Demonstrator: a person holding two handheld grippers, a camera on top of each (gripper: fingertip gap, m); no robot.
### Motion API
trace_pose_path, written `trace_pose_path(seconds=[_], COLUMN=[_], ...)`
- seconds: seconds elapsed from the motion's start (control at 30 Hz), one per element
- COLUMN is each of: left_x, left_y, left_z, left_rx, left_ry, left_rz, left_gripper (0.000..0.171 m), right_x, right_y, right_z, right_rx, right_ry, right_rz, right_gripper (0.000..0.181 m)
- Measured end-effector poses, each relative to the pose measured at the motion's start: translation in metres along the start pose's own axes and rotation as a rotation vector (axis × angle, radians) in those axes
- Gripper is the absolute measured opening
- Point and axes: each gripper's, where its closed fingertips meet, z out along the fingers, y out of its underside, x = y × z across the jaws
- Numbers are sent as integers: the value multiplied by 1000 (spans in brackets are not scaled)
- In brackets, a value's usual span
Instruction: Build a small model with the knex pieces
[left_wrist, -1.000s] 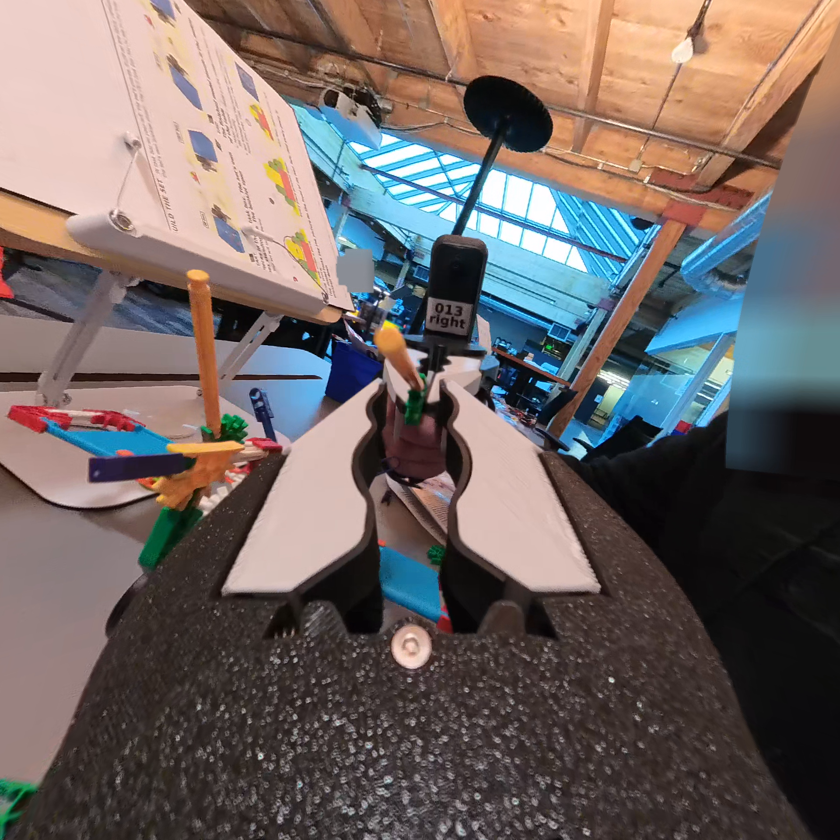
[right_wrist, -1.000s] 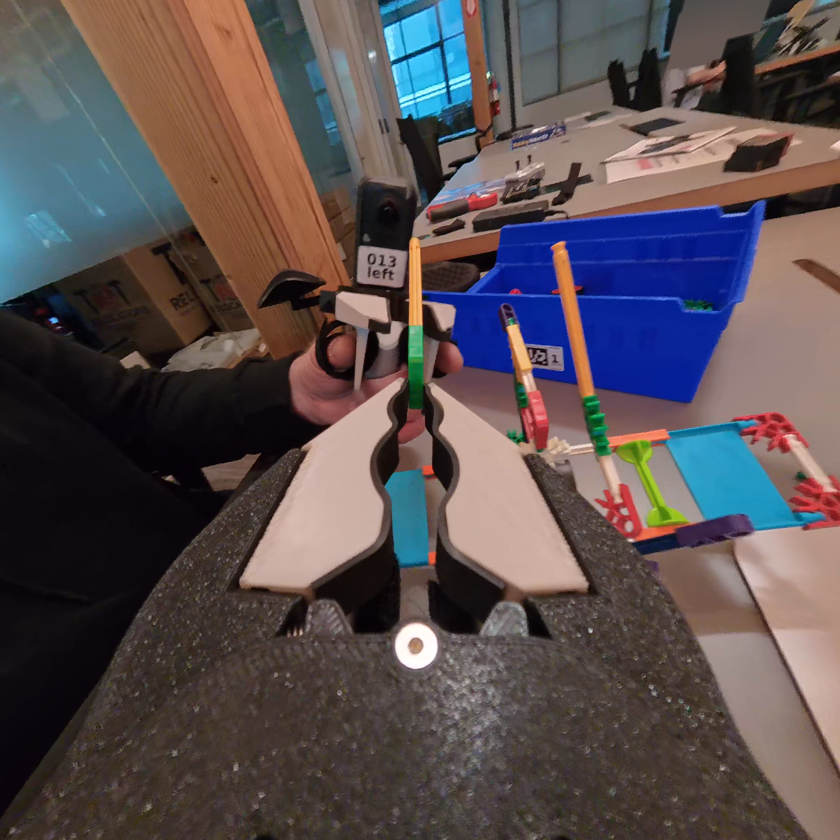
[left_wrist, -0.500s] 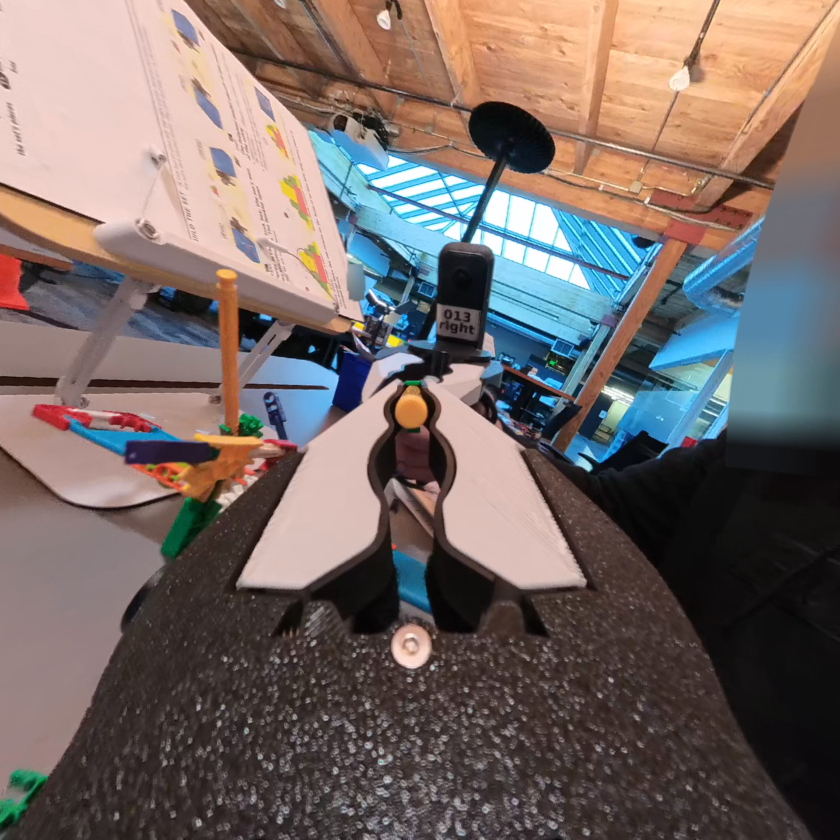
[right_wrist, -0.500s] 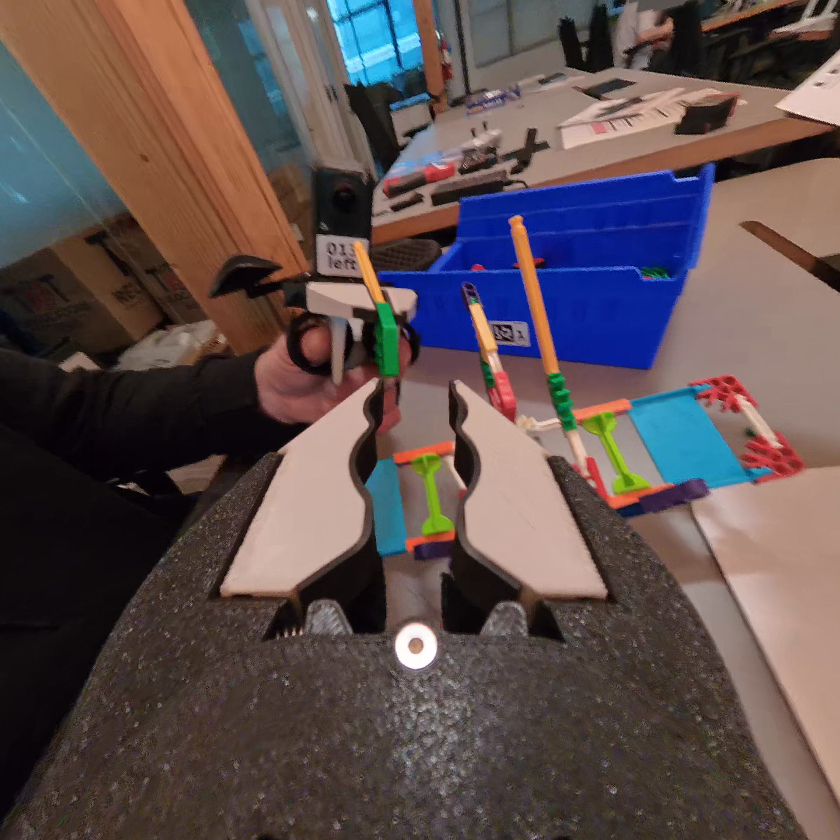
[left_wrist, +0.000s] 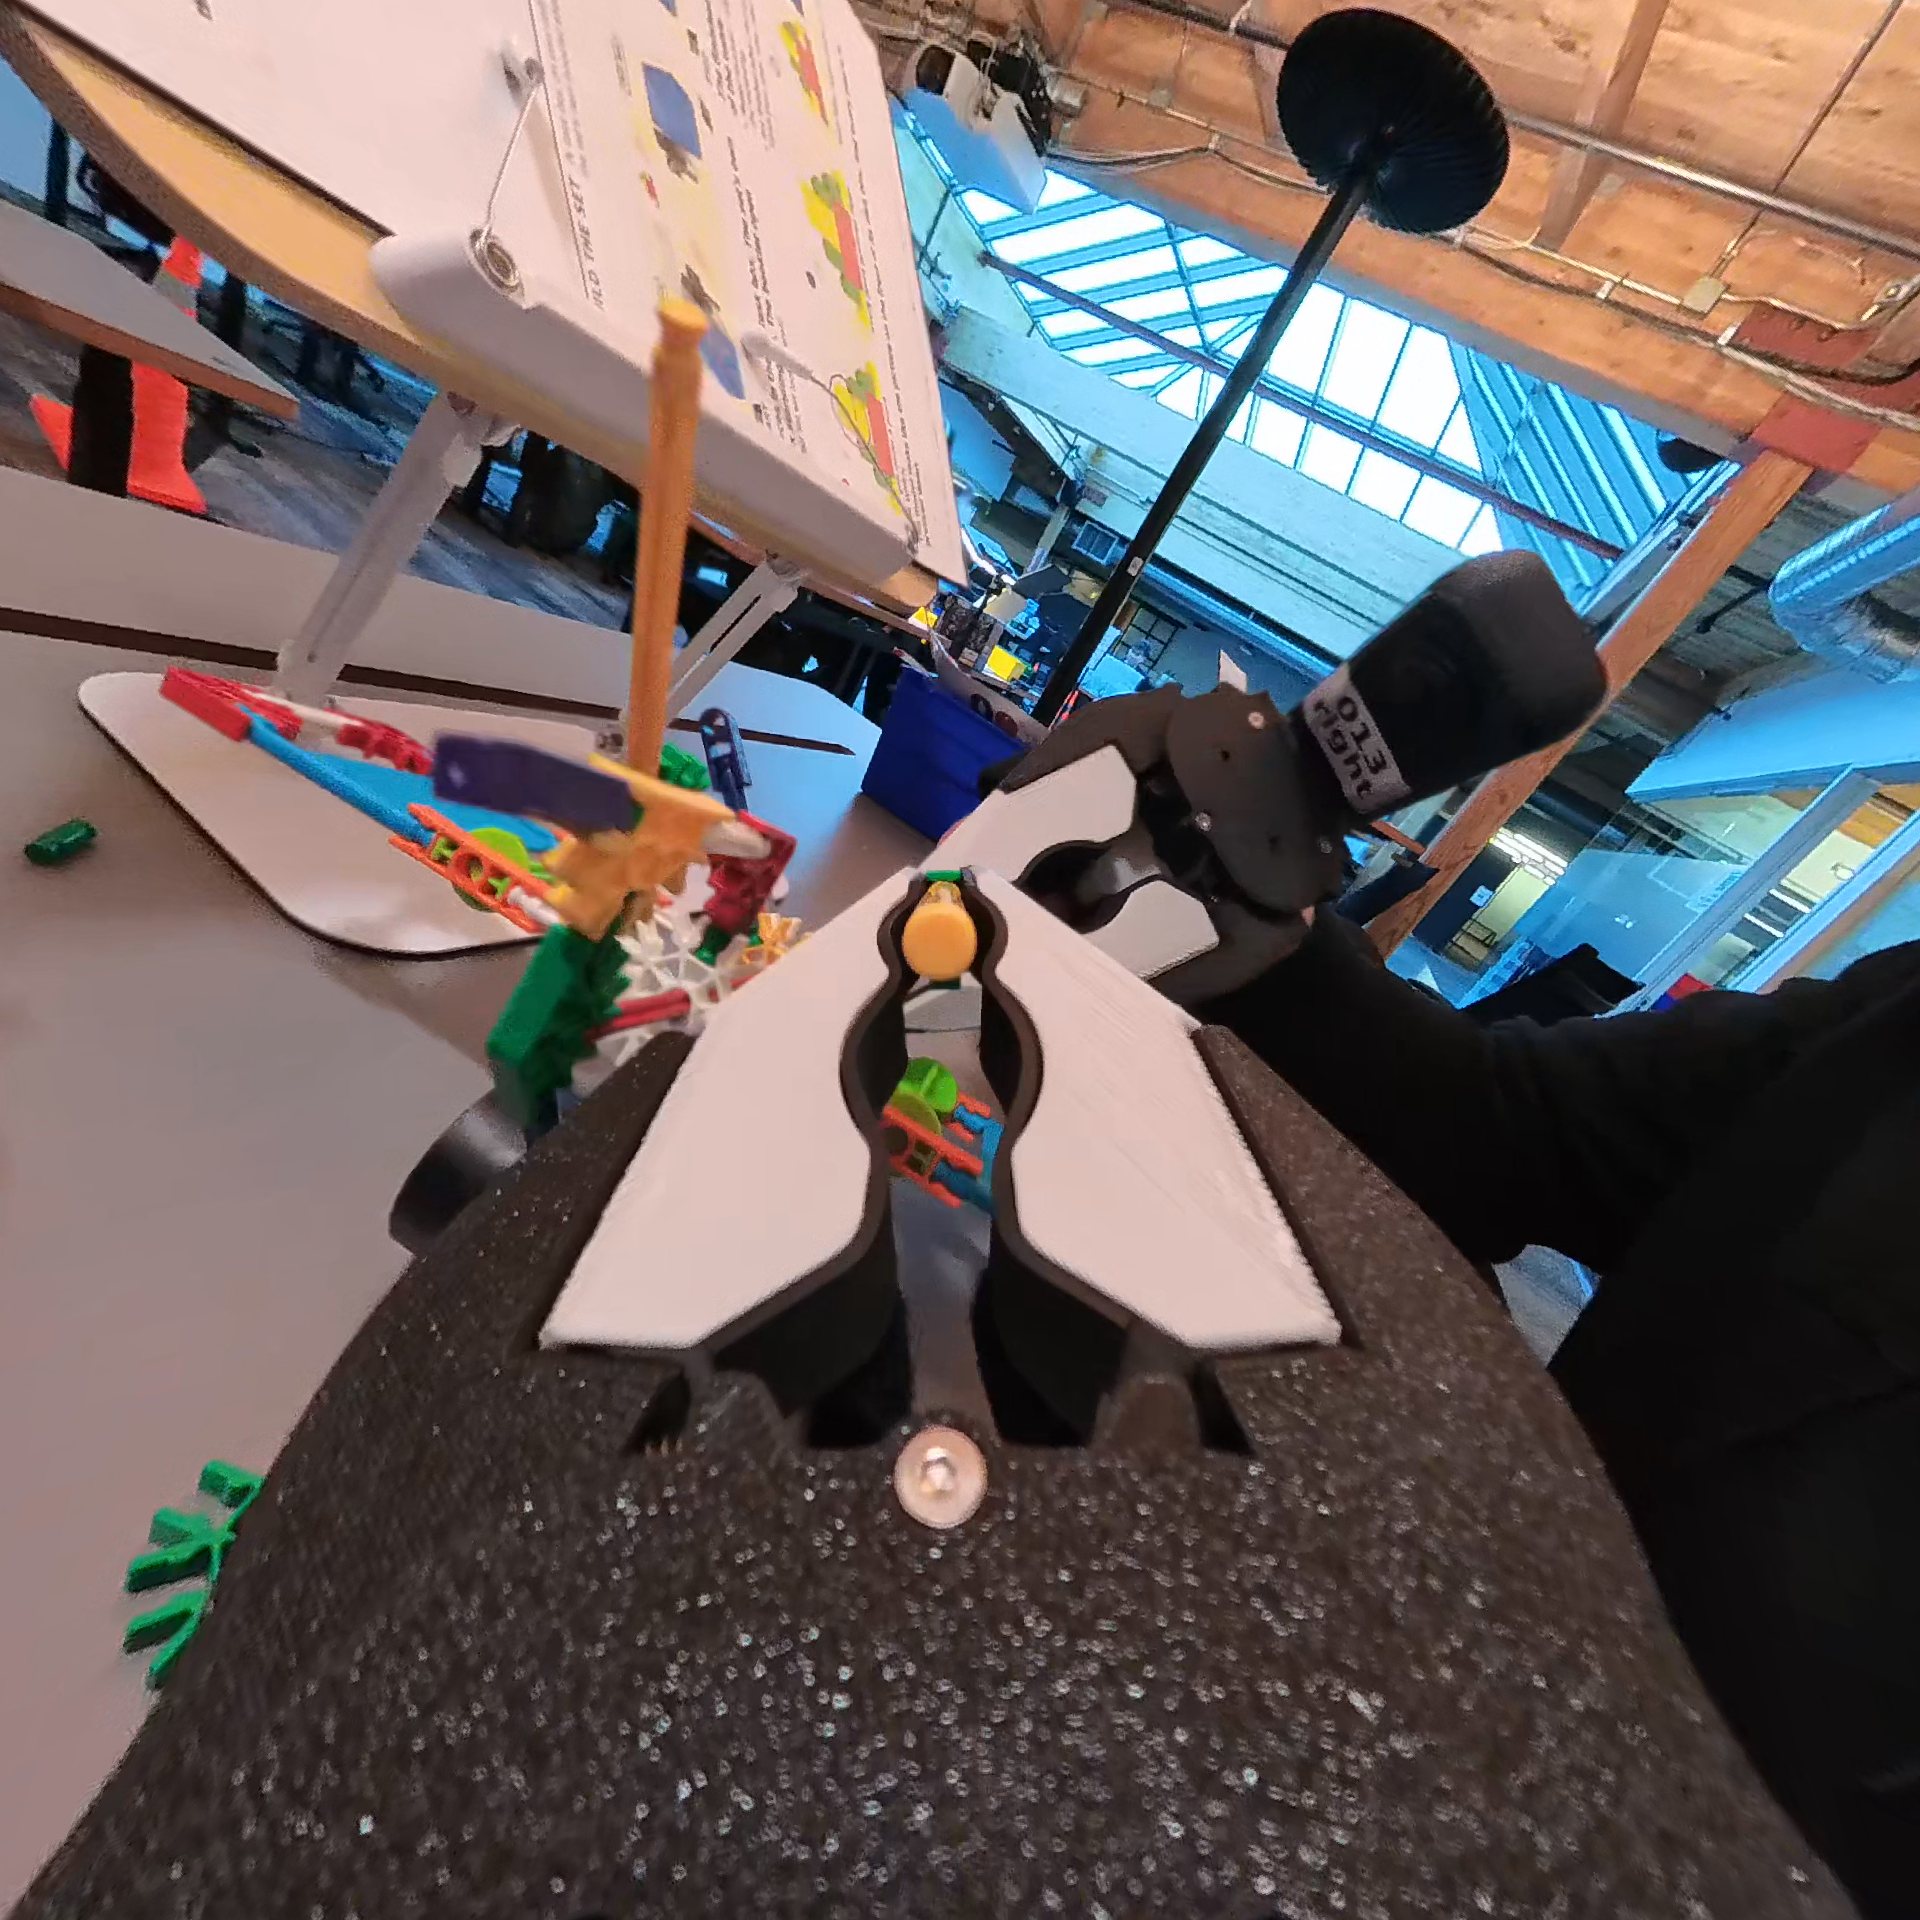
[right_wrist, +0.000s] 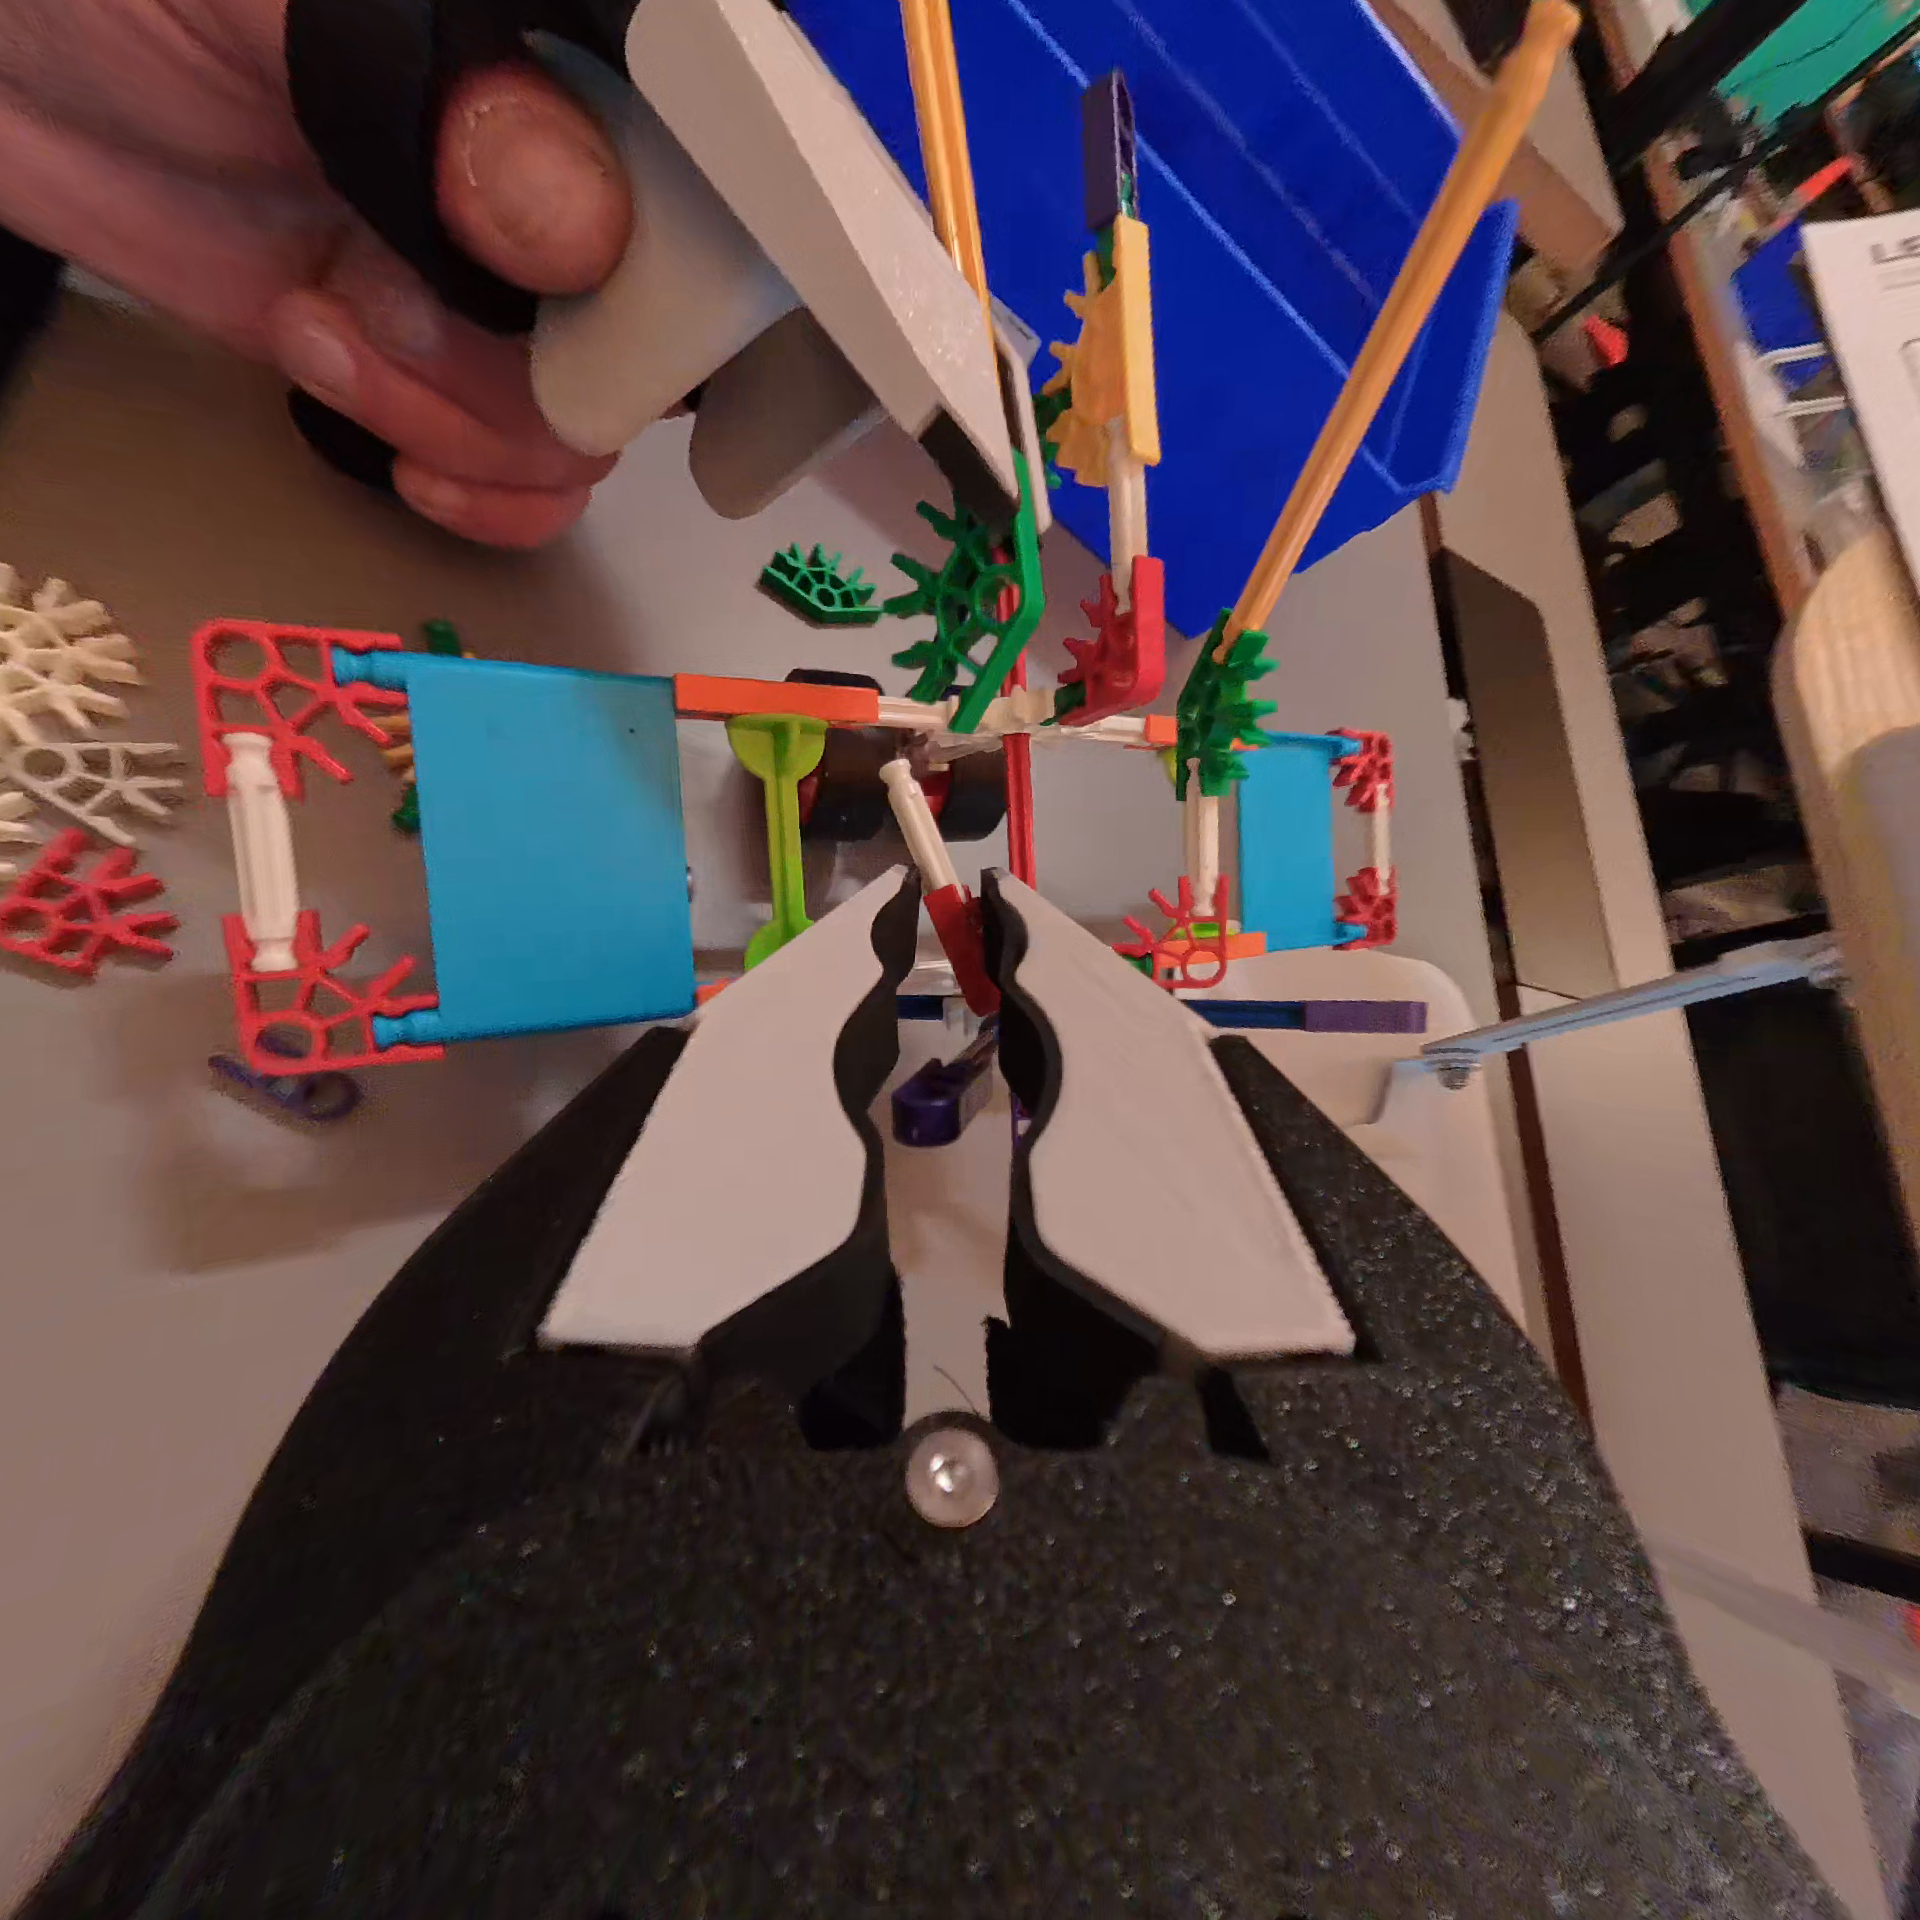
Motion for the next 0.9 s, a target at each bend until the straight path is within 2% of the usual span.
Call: trace_pose_path(seconds=[0.13, 0.27, 0.4, 0.67, 0.9], left_x=[-5, -10, -9, -5, -5], left_y=[6, 10, 12, 6, 9], left_z=[2, 2, 3, 2, 5], left_rx=[-21, -30, -40, 0, -16], left_ry=[-24, -37, -28, -9, -18], left_rz=[-9, -32, -26, -3, 48], left_gripper=[6, 6, 6, 6, 6], right_x=[3, 9, 11, 7, 1], right_y=[-6, -9, -7, -7, -7], right_z=[0, -2, -2, -3, -5], right_rx=[63, 144, 159, 175, 184], right_ry=[-22, -91, -137, -187, -247], right_rz=[96, 281, 387, 413, 425], right_gripper=[9, 8, 8, 9, 9])
